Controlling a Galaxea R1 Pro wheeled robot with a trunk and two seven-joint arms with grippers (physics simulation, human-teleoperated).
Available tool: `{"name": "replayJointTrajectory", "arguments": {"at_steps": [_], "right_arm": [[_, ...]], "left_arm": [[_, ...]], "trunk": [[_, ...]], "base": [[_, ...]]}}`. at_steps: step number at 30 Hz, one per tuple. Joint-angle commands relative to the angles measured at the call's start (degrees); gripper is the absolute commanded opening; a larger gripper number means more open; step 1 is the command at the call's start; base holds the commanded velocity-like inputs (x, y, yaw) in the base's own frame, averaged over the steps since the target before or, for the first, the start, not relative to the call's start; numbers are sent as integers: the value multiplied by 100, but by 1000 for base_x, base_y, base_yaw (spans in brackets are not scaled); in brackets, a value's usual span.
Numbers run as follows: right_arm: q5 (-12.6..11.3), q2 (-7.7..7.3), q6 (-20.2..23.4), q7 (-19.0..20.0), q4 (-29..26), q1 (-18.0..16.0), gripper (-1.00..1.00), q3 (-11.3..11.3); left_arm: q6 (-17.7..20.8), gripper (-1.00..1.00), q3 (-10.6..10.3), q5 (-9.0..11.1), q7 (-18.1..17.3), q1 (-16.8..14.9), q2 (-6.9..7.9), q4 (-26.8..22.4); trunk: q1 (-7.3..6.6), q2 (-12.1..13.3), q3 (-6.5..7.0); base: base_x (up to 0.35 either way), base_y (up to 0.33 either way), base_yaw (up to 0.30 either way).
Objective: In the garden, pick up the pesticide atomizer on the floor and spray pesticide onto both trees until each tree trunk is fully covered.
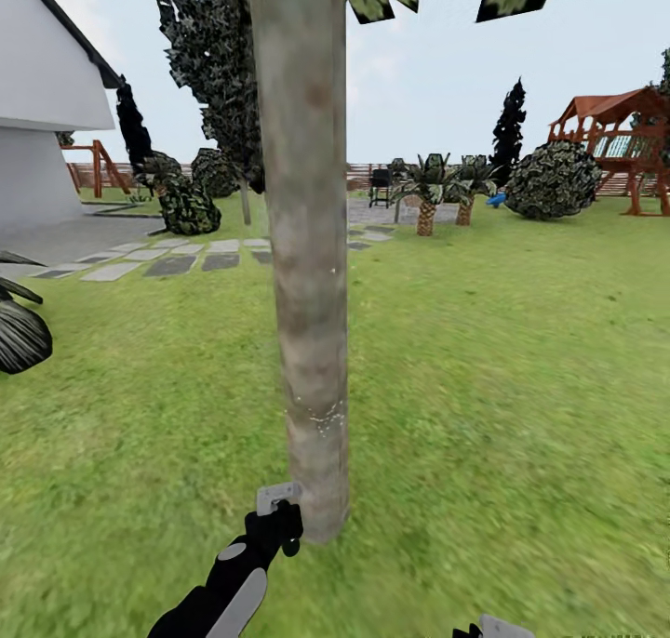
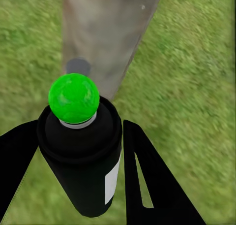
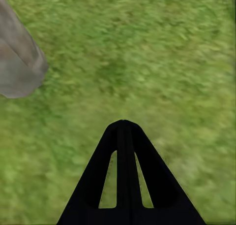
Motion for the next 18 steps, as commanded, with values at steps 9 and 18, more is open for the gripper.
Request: {"name": "replayJointTrajectory", "arguments": {"at_steps": [9, 18], "right_arm": [[-50, 5, -27, 3, 0, -4, -100, -8], [-50, 5, -27, 3, 0, -8, -100, -8]], "left_arm": [[9, -100, -20, 35, 50, -7, 8, -12], [9, -100, -20, 35, 50, -7, 8, -12]], "trunk": [[5, -13, -13], [5, -13, -13]], "base": [[67, 338, -246], [4, 338, -246]]}}
